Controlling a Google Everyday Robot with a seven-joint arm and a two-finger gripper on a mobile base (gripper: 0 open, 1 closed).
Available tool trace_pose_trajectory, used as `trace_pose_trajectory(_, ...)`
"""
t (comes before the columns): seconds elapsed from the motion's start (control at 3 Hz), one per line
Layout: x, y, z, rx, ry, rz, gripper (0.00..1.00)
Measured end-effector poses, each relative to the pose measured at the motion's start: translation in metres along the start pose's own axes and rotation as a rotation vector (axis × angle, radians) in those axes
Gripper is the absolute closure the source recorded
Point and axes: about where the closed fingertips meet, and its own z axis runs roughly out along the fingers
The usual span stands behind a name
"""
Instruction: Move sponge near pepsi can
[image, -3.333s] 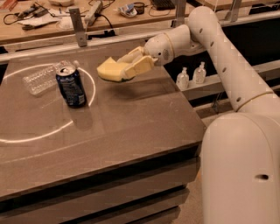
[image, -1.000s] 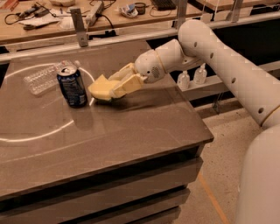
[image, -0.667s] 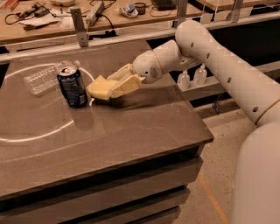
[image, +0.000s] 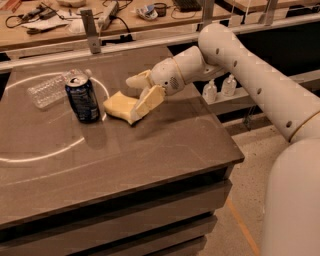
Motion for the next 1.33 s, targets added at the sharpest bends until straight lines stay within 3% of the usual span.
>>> trace_pose_trajectory(0.33, 0.001, -0.006, -0.008, 0.041, -0.028, 0.013, 0.0)
trace_pose_trajectory(0.67, 0.002, -0.022, -0.034, 0.149, -0.062, 0.027, 0.0)
trace_pose_trajectory(1.0, 0.003, -0.046, -0.068, 0.316, -0.085, 0.042, 0.0)
trace_pose_trajectory(1.33, 0.003, -0.046, -0.068, 0.316, -0.085, 0.042, 0.0)
